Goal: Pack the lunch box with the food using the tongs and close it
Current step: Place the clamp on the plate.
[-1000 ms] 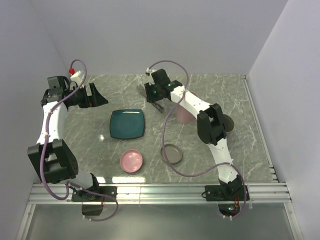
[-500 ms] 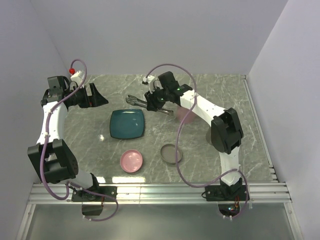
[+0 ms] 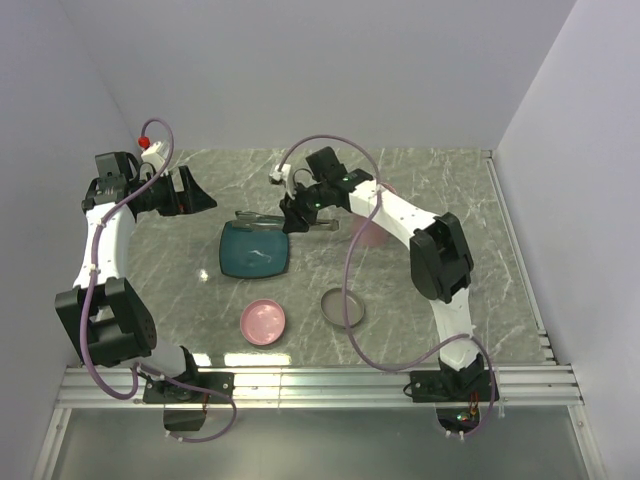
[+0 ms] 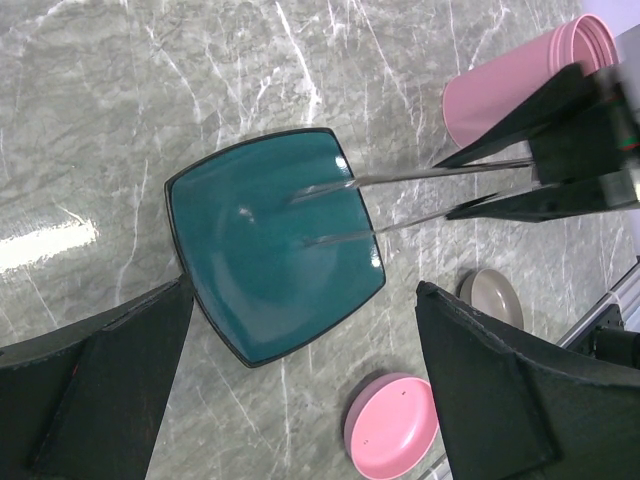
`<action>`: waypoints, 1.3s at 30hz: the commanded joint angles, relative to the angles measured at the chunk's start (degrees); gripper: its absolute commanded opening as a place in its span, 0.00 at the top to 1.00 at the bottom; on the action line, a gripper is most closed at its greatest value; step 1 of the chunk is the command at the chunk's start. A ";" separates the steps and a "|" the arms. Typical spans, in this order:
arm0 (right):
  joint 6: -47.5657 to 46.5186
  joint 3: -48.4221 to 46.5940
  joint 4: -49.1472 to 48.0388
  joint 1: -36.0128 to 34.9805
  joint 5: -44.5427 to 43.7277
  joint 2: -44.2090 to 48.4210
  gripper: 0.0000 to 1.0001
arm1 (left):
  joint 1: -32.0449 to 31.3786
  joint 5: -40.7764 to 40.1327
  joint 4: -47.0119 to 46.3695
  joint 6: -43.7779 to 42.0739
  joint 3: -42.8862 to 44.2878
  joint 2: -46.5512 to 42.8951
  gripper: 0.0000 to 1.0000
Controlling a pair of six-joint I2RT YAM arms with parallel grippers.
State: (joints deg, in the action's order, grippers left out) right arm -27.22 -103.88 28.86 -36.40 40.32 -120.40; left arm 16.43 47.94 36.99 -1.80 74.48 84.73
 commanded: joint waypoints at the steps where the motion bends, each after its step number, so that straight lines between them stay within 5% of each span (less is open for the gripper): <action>1: -6.25 -3.53 2.51 -0.60 2.40 -1.85 0.51 | -0.08 1.19 -1.66 -0.13 0.58 -0.18 0.01; 15: -15.14 -4.31 6.37 -2.71 -3.31 -7.13 0.47 | -0.08 1.10 -2.19 0.05 0.40 0.26 0.01; 39: -14.61 -9.24 8.31 -4.47 -8.50 -11.17 0.31 | -0.08 0.75 -1.93 -0.31 0.58 0.17 0.01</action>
State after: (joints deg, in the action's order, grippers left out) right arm -41.25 -111.53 37.30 -40.01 31.90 -132.62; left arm 16.43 47.90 36.23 -1.85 74.48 85.14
